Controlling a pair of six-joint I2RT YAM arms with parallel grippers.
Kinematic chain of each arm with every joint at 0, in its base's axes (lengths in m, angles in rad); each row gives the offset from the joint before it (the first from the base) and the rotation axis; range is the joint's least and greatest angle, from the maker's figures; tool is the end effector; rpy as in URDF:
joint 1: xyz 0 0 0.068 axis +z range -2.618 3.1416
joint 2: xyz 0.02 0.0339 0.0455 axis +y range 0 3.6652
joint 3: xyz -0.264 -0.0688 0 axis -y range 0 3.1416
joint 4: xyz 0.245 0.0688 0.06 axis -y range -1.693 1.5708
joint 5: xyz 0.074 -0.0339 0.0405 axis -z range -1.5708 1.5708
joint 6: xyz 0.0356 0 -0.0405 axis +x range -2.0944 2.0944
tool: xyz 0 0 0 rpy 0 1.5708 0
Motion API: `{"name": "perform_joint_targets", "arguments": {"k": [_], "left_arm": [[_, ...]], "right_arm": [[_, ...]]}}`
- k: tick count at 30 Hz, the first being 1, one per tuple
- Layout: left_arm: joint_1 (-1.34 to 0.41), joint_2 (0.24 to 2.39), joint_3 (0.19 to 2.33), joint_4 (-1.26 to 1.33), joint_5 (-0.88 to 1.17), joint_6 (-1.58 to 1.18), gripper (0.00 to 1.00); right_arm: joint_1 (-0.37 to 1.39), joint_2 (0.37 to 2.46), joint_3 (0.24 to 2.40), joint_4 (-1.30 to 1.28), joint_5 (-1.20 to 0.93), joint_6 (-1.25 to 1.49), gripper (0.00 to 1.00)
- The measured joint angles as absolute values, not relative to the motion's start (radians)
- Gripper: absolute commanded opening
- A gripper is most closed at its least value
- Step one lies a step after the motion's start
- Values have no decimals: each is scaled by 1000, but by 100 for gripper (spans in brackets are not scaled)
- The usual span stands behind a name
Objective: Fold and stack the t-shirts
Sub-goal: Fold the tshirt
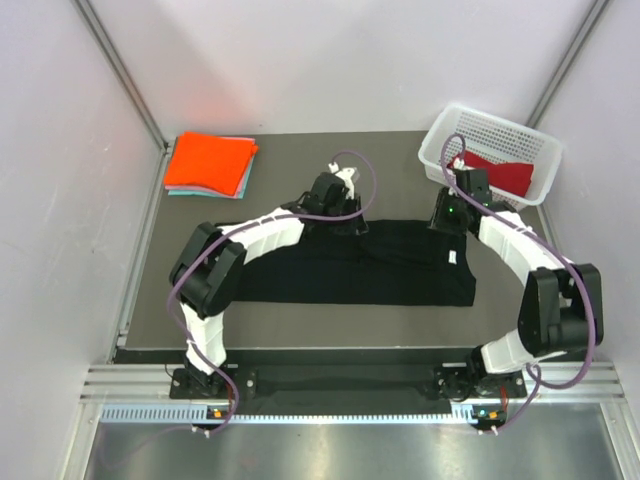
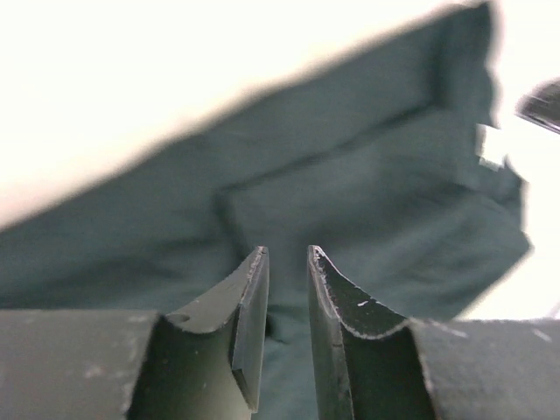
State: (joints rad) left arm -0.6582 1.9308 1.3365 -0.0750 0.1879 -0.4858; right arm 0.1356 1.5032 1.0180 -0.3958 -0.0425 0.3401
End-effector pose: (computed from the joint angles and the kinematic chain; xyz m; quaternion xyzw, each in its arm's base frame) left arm 0.3401 -0.2714 0.2055 0.1179 0.8893 -0.3058 0.3190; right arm 0.3135 0.0443 0.2312 0.0889 0.9367 0.0991 0.3238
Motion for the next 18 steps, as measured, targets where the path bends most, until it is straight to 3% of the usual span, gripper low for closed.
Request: {"name": "perform_joint_targets", "arguments": {"k": [9, 18], "left_arm": [[-705, 1964, 1287, 34, 352, -545, 25], [-706, 1987, 1191, 26, 293, -547, 23]], "right_arm": [[155, 1515, 968, -386, -174, 341, 23], [167, 1554, 840, -395, -165, 343, 24]]}}
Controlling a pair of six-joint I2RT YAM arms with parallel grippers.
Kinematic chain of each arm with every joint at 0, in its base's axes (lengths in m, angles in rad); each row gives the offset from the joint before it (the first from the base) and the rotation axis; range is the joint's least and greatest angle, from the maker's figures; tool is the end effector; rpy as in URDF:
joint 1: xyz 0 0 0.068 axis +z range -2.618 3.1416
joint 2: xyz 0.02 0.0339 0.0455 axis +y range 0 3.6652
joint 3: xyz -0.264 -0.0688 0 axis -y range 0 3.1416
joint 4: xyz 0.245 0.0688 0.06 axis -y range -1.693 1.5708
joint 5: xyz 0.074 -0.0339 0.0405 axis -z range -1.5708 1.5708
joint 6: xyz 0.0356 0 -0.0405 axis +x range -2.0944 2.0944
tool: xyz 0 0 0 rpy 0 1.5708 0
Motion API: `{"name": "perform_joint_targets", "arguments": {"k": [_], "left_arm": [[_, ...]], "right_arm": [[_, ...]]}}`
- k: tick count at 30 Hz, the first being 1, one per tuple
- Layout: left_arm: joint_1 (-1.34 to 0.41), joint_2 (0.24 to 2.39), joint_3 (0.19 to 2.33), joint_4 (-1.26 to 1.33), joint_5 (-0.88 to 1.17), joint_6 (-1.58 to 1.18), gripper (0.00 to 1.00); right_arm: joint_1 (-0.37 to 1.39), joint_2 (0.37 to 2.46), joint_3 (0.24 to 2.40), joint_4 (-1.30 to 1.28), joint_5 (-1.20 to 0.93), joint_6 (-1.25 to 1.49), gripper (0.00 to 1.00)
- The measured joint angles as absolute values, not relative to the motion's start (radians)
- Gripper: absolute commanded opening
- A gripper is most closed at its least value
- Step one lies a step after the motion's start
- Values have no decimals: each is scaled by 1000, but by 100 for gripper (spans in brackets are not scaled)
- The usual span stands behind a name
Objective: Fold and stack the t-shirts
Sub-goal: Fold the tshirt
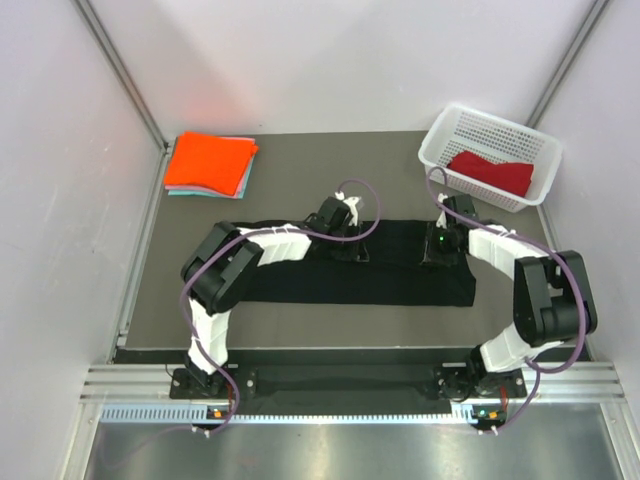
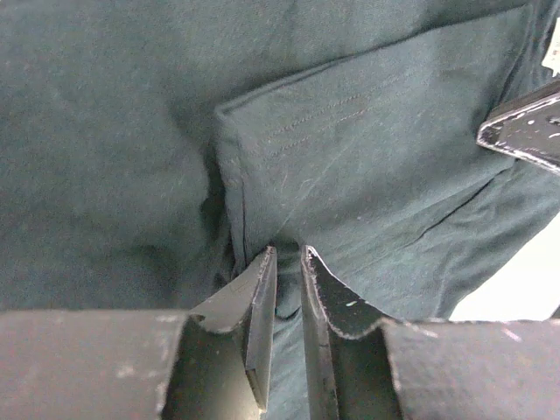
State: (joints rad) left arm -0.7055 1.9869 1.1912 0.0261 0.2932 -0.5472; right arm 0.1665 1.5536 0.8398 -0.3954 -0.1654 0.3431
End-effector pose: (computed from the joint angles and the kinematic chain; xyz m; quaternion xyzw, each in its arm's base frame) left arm 0.3120 -0.2793 0.1467 0.1288 0.9036 -0.3351 0.2337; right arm 0.2836 0.0536 0.1647 0.0667 0.9680 0.1353 0.2003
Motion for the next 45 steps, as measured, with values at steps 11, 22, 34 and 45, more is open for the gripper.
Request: {"name": "perform_joint_targets", "arguments": {"k": [11, 22, 34, 45], "left_arm": [[-693, 1871, 1232, -151, 233, -520, 28], [-310, 1707, 1164, -266, 109, -503, 26], [48, 1698, 971, -344, 58, -582, 25], [224, 1647, 896, -284, 32, -686, 24]], "right_arm": [[168, 1399, 872, -461, -104, 381, 33], [168, 1262, 870, -505, -8, 471, 36], [112, 1283, 854, -418, 73, 445, 41], [23, 1483, 855, -163, -75, 368, 47]]}}
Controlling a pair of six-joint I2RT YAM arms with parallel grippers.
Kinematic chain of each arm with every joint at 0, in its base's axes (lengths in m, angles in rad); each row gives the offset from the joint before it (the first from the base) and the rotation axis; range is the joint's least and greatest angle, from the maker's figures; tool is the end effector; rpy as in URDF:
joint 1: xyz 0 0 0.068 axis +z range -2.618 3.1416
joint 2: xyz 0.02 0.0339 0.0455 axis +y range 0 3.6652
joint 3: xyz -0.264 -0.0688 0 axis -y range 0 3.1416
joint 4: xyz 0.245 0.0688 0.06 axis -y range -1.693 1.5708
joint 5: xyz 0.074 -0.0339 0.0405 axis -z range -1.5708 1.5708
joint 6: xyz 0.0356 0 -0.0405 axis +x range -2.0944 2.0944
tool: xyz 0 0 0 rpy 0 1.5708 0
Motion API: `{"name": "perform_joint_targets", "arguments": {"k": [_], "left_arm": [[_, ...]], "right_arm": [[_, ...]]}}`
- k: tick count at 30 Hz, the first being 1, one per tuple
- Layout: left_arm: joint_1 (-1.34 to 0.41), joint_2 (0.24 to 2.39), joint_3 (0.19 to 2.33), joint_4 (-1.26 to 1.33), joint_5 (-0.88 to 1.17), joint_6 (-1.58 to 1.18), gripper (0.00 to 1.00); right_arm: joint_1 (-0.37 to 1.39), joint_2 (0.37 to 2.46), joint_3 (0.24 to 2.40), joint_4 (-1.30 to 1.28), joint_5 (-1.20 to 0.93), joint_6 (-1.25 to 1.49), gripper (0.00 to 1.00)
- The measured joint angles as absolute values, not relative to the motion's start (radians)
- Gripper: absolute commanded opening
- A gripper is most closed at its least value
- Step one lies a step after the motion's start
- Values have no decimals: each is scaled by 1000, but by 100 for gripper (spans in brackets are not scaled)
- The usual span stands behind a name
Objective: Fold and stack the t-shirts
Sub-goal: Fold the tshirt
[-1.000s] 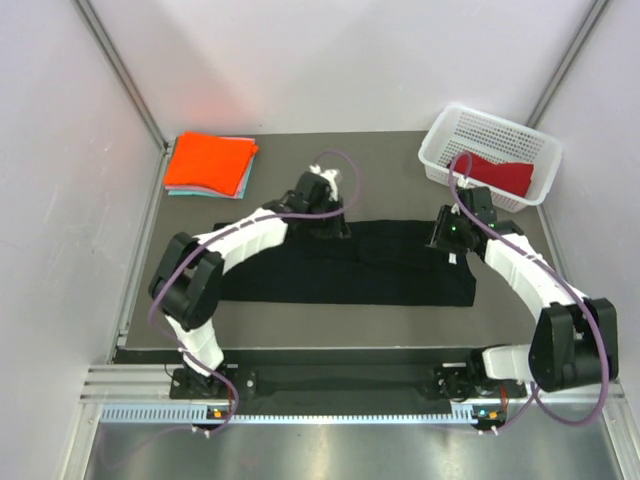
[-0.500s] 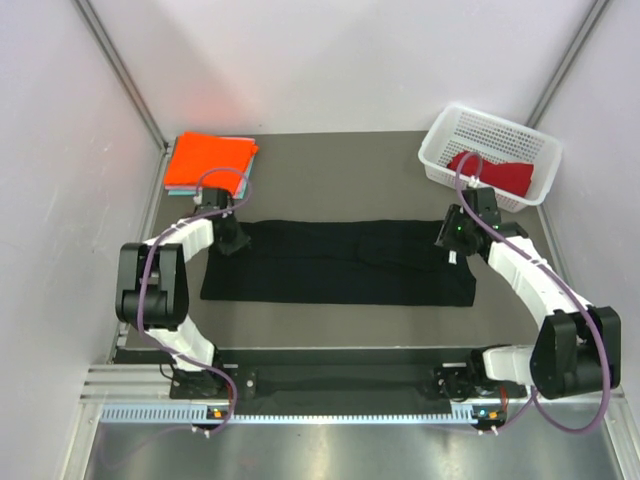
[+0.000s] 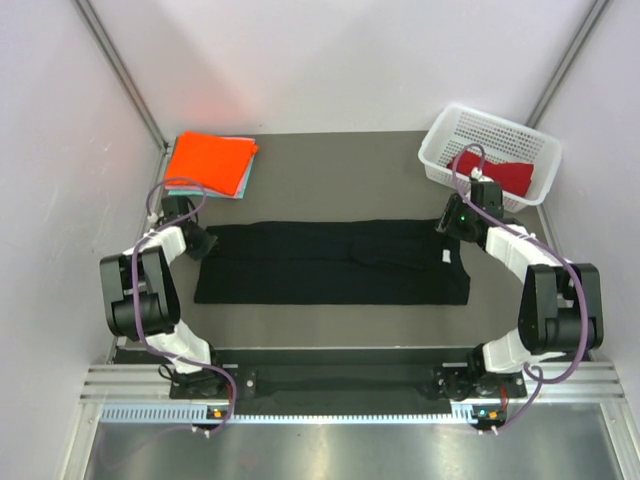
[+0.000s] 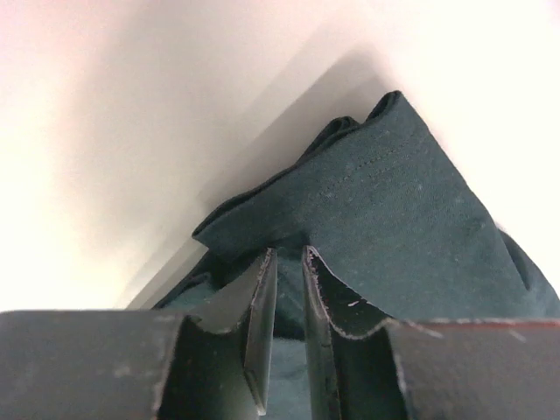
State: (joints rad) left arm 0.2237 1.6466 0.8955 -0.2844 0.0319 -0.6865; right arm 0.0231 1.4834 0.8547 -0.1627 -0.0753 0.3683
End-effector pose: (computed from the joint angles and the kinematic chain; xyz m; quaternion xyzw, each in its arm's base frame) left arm 0.3083 0.0690 0.1591 -0.4201 0.8680 -0.0756 0.2539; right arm 0.3072 0.0098 0.2030 0.1447 0.9131 0.1080 0.3656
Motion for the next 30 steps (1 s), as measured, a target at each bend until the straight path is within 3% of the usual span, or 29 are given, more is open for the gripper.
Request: {"name": "perform_joint_targets", "arguments": {"k": [5, 18, 24, 27, 30], "left_arm": [[239, 1628, 899, -319, 10, -659, 24], [246, 1619, 957, -281, 205, -498, 26], [245, 1744, 976, -197, 287, -503, 25], [249, 1800, 1030, -203, 298, -510, 25], [247, 1828, 1073, -231, 279, -511, 25]], "right_arm": [[21, 1527, 855, -104, -128, 344, 48], [-28, 1541, 855, -89, -190, 297, 49], [-56, 1609, 855, -53, -228, 288, 48], [-65, 1645, 860, -18, -249, 288, 46], [-69, 1692, 876, 22, -273, 288, 31]]}}
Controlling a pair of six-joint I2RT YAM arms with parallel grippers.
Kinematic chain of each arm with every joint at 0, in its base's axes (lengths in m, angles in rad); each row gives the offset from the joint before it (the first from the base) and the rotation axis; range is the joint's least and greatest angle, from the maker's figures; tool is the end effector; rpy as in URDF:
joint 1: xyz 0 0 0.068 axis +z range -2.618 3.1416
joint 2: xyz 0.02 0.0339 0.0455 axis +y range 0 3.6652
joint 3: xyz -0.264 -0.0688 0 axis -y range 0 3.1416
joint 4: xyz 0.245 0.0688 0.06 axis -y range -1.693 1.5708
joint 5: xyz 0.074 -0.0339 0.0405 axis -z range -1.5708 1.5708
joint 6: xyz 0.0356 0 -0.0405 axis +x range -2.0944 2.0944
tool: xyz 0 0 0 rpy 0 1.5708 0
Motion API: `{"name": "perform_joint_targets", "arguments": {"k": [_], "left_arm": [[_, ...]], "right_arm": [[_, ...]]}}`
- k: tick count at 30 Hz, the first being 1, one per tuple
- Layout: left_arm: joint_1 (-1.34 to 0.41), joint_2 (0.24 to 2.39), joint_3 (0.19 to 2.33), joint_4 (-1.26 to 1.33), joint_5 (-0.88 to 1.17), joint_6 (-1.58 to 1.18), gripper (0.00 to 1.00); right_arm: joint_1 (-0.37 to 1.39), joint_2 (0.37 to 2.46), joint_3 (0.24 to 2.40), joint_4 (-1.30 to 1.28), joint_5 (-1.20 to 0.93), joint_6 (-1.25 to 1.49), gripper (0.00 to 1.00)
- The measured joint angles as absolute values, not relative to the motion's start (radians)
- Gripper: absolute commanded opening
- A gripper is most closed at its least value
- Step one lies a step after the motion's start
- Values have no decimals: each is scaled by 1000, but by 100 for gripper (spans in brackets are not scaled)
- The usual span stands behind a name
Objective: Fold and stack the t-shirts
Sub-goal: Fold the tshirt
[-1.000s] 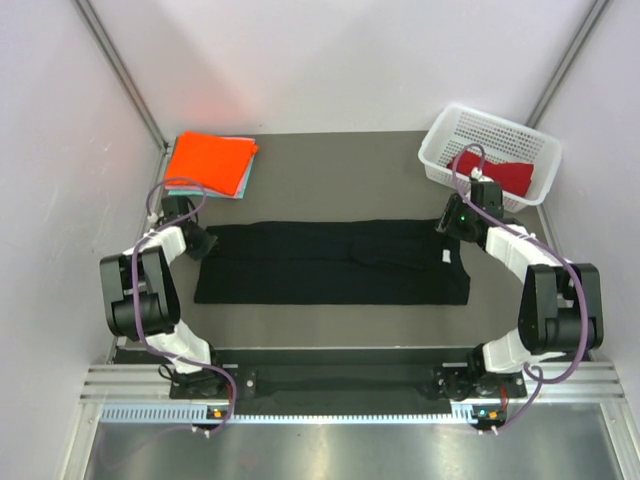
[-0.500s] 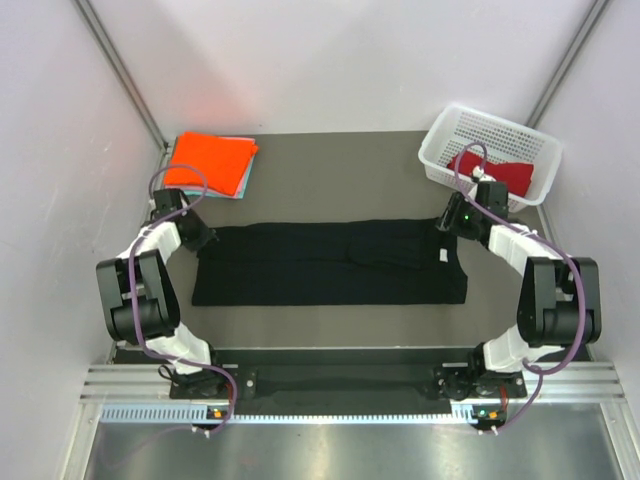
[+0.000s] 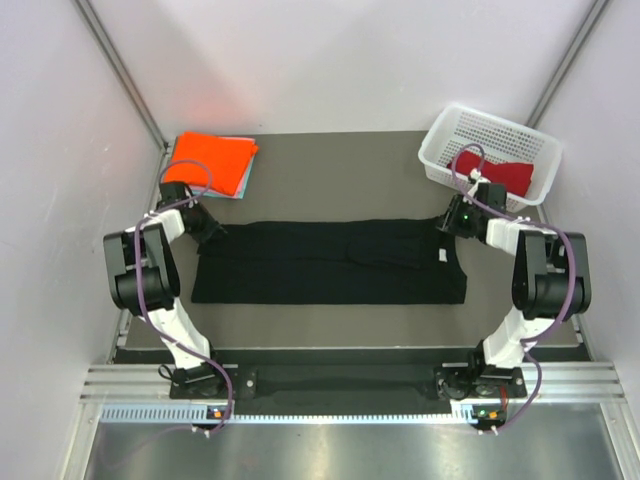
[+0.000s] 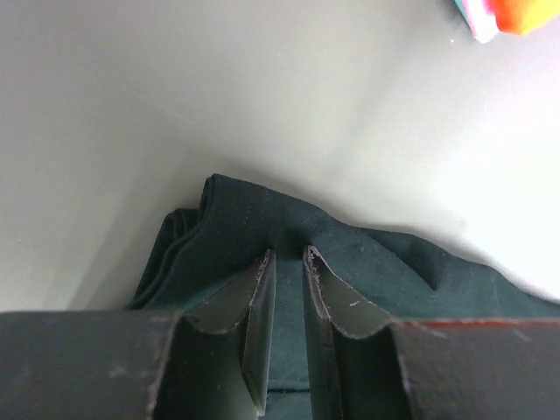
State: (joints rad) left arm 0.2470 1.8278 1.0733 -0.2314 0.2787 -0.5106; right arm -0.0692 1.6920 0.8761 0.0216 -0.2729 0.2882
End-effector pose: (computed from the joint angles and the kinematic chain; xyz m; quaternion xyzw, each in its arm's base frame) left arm 0.3577 0.0801 0.1545 -0.3135 0.8958 -0.1694 0.2655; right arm 0.3392 -0.0139 0.1610 0.1123 0.9115 0.1661 0.3590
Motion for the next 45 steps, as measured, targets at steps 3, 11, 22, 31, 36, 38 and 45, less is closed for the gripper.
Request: {"name": "perform_joint_targets", "arguments": {"k": [3, 11, 22, 31, 36, 38, 45], "left_arm": [[237, 1836, 1092, -258, 241, -521, 24], [222, 1844, 1118, -296, 122, -583, 23], [229, 1828, 1108, -287, -35, -634, 24], [323, 1813, 1090, -273, -182, -680, 25], [392, 1800, 1077, -276, -245, -707, 26], [410, 1796, 1076, -285, -256, -708, 26], [432, 1790, 1116, -377, -247, -664, 29]], "right_arm": [[-76, 1735, 892, 49, -306, 295, 7], [-107, 1769, 904, 83, -337, 366, 0], [-91, 1834, 971, 105, -390, 420, 15], [15, 1924, 1142, 79, -345, 411, 20], [91, 1984, 1234, 56, -323, 412, 22], [111, 1998, 1260, 45, -316, 415, 25], [164, 1970, 1327, -115, -175, 516, 40]]}}
